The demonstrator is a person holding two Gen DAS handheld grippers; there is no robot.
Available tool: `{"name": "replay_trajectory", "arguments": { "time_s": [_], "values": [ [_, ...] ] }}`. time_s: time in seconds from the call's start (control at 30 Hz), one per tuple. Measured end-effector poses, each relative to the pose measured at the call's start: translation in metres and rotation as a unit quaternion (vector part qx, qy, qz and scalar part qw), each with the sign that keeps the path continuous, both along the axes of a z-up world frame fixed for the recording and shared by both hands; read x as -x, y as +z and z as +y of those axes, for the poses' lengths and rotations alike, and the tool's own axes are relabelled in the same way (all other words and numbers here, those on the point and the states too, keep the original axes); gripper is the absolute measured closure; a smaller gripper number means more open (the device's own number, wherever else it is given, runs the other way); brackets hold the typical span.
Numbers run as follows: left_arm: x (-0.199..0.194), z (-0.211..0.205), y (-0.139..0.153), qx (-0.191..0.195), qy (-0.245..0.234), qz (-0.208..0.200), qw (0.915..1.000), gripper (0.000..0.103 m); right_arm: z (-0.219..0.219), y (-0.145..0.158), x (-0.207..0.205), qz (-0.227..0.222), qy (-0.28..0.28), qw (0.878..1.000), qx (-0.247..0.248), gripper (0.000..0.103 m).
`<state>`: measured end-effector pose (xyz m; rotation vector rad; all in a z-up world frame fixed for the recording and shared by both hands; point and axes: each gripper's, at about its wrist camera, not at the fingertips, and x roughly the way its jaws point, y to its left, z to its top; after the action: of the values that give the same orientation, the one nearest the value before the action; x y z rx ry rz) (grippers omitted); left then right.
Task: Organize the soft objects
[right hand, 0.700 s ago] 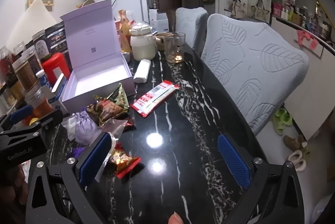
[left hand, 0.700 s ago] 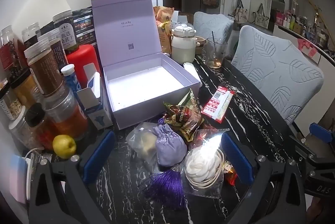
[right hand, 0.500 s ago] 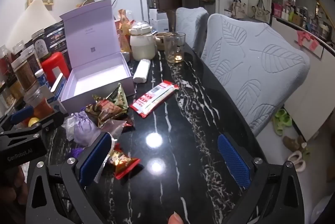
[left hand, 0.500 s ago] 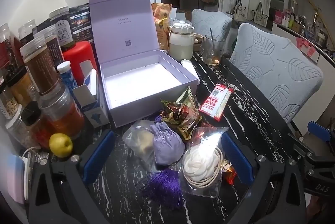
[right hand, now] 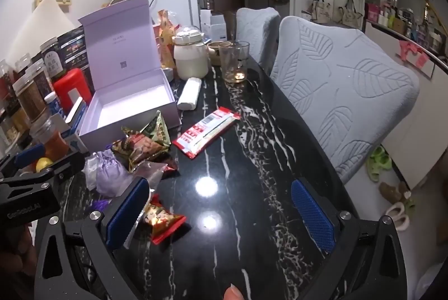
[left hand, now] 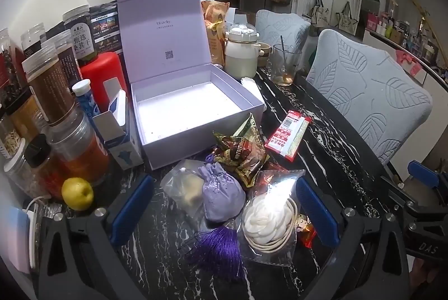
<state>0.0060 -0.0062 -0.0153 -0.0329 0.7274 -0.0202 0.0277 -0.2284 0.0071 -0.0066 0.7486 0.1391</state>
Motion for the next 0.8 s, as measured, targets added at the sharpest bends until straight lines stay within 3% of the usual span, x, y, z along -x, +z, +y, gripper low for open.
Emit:
{"name": "replay_trajectory", "arguments": {
  "time_s": [0.8],
  "values": [
    [-0.0021, 0.0039, -0.0030, 0.008, 0.001, 0.013, 0.9999, 0.000, 0.0038, -0.0051, -0.0064, 0.003, 0.004, 1.000, -0.001, 0.000]
  ]
}}
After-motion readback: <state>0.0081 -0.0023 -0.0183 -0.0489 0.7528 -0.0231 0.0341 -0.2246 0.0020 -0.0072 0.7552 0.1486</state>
